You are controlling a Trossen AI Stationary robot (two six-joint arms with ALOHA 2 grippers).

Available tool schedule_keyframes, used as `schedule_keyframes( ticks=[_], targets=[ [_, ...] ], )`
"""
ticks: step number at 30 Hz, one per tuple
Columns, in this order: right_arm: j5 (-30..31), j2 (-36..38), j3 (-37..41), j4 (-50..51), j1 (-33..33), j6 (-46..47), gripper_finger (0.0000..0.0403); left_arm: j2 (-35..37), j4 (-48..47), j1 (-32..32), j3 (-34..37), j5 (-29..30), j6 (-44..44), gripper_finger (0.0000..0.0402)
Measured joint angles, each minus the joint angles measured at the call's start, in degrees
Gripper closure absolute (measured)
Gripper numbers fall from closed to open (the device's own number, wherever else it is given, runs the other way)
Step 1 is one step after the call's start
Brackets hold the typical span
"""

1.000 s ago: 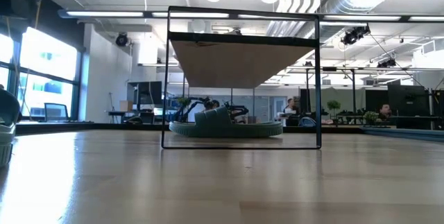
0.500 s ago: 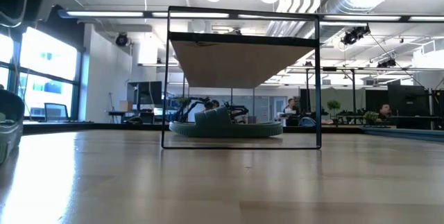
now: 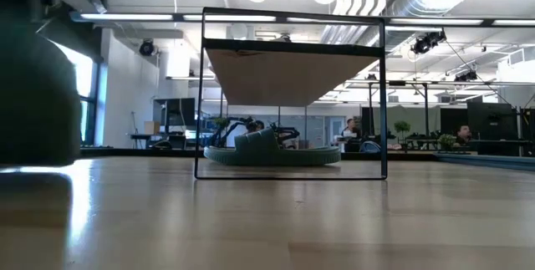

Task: Pick and place slides into the shelf
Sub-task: Put the green slide under the shelf

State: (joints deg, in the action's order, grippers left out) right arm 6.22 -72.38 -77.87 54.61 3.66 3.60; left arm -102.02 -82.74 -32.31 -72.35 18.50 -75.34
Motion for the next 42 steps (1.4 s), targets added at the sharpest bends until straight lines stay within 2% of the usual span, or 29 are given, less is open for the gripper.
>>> schedule_keyframes(
  ticks=[4,7,13,23,34,38,42],
  targets=[
    [-0.02,0.00,0.00,0.08,0.00,-0.24,0.0243,4.18,-7.05,3.32,0.00,2.73,-0.04,0.0396],
    [-0.09,0.00,0.00,0.50,0.00,-1.06,0.0243,7.84,-7.06,5.98,0.82,6.22,0.58,0.0396],
    [-0.15,0.00,0.00,1.02,0.00,-1.27,0.0243,12.36,-7.28,12.08,3.78,9.53,2.32,0.0398],
    [-0.15,0.00,0.00,2.21,0.00,-1.57,0.0243,13.43,-7.07,24.15,8.01,11.60,5.50,0.0400],
    [-0.13,0.00,0.00,2.58,0.00,-2.14,0.0243,13.42,7.52,33.06,13.96,14.56,13.15,0.0399],
    [-0.13,0.00,0.00,2.60,0.00,-2.14,0.0243,13.42,14.28,34.72,16.47,14.48,15.52,0.0399],
    [-0.13,0.00,0.00,2.97,0.00,-2.14,0.0243,13.42,16.83,34.57,17.78,14.15,15.72,0.0399]
  ],
)
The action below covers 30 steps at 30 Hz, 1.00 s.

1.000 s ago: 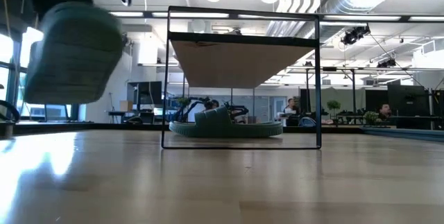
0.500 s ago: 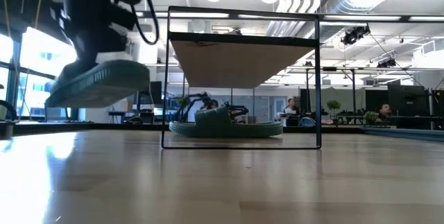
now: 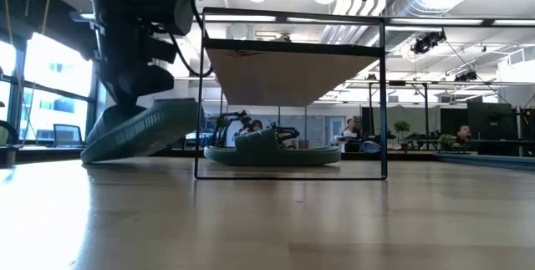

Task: Pick and place slides into the shelf
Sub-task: Put the green slide under the shelf

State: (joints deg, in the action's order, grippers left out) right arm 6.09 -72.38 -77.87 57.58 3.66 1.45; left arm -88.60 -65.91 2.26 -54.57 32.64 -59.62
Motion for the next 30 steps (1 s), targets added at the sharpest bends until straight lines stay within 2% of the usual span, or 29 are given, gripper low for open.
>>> schedule_keyframes(
  ticks=[6,16,20,26,30],
  targets=[
    [0.00,0.00,0.00,0.02,0.00,-0.30,0.0243,0.00,0.26,-0.02,0.00,-0.06,2.72,0.0381],
    [0.02,0.00,0.00,0.02,0.00,-0.46,0.0243,0.00,0.43,-0.02,0.00,-0.06,2.47,0.0288],
    [0.00,0.00,0.00,0.18,0.00,-0.66,0.0243,0.62,0.97,-0.05,-0.05,-1.93,2.38,0.0262],
    [0.02,0.00,0.00,0.57,0.00,-1.28,0.0243,5.06,0.55,-2.60,-1.89,-1.21,3.41,0.0251],
    [0.00,0.00,0.00,0.64,0.00,-1.51,0.0243,8.93,-0.21,-5.02,-2.65,-1.27,8.18,0.0250]
  ],
)
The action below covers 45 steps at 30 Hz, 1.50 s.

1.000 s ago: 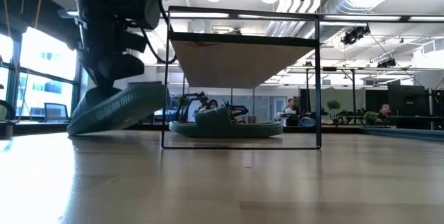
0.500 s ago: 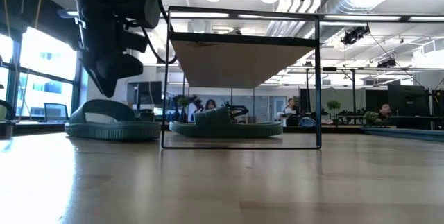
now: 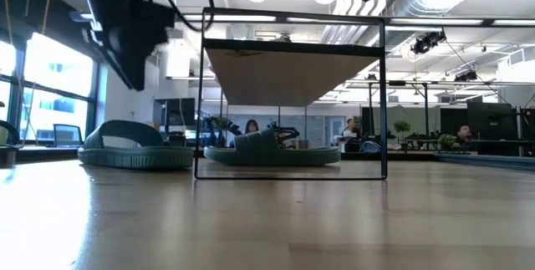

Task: Pick and place slides into the shelf
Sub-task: Put the green slide under the shelf

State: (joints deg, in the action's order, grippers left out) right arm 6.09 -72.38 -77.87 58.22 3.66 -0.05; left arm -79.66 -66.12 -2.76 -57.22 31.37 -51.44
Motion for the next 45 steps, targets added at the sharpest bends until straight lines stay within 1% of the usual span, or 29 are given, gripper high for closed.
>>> schedule_keyframes(
  ticks=[2,3,5,8,10,12,15,18,22,25,26,32,39,45],
  targets=[
    [-0.04,0.00,0.00,0.01,0.00,-0.04,0.0243,1.77,0.74,-1.73,-0.21,-1.25,5.34,0.0250],
    [-0.11,0.00,0.00,0.05,-0.01,-0.24,0.0243,2.54,1.48,-2.64,-0.21,-3.07,9.62,0.0250],
    [-0.28,0.04,0.00,0.15,-0.01,-0.44,0.0243,3.74,3.59,-4.33,-0.21,-8.17,19.26,0.0250],
    [-0.31,0.04,0.00,0.32,0.00,-0.44,0.0243,4.52,6.92,-7.00,-0.20,-17.89,31.70,0.0250],
    [-0.31,0.04,0.00,0.40,-0.02,-0.44,0.0243,4.57,10.27,-8.72,0.31,-22.43,36.62,0.0252],
    [-0.34,0.04,0.00,0.72,0.00,-0.44,0.0243,4.57,15.01,-10.06,2.10,-24.73,38.83,0.0262],
    [-0.37,0.04,0.00,1.19,-0.02,-0.27,0.0243,4.57,22.91,-11.71,6.64,-23.59,38.82,0.0287],
    [-0.42,0.04,0.00,1.17,0.00,0.02,0.0243,4.55,29.39,-12.31,12.17,-22.76,35.60,0.0320],
    [-0.48,0.04,0.00,1.13,-0.02,0.04,0.0243,4.55,33.84,-12.29,18.51,-22.37,29.05,0.0363],
    [-0.25,0.04,0.00,1.10,0.00,0.15,0.0243,4.55,36.88,-12.29,21.82,-19.27,25.06,0.0392],
    [-0.10,0.04,0.00,1.11,-0.01,0.15,0.0243,4.55,37.51,-12.29,22.44,-18.38,24.12,0.0397],
    [-0.07,0.04,0.00,1.06,0.00,0.24,0.0243,3.83,39.52,-12.26,23.63,-13.68,23.12,0.0386],
    [-0.02,0.04,0.00,1.04,-0.01,0.24,0.0243,-0.71,40.70,-12.20,23.66,-13.09,22.66,0.0400],
    [1.46,0.04,0.00,0.93,-0.02,0.24,0.0243,-4.14,47.86,-11.81,23.66,-7.84,22.65,0.0396]
  ],
)
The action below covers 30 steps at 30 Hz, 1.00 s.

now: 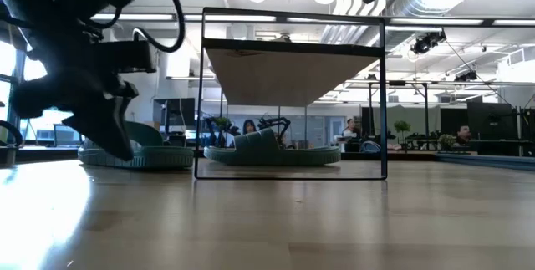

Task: Pick and place slides into the shelf
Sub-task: Put the green slide under the shelf

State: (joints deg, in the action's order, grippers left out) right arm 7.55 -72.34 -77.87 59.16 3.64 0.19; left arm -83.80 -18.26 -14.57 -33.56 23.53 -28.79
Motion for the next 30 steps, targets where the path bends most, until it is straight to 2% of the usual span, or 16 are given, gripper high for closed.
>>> schedule_keyframes(
  ticks=[13,25,30],
  targets=[
    [0.05,0.00,0.00,0.10,0.00,1.27,0.0243,-6.87,12.73,5.43,0.00,0.67,2.95,0.0399],
    [0.14,0.00,0.00,-0.26,0.00,1.07,0.0243,-7.29,18.61,5.62,0.00,8.87,10.63,0.0400],
    [1.02,0.00,0.00,-0.26,0.00,1.07,0.0243,-7.29,18.66,5.62,0.00,10.09,11.14,0.0400]
  ],
)
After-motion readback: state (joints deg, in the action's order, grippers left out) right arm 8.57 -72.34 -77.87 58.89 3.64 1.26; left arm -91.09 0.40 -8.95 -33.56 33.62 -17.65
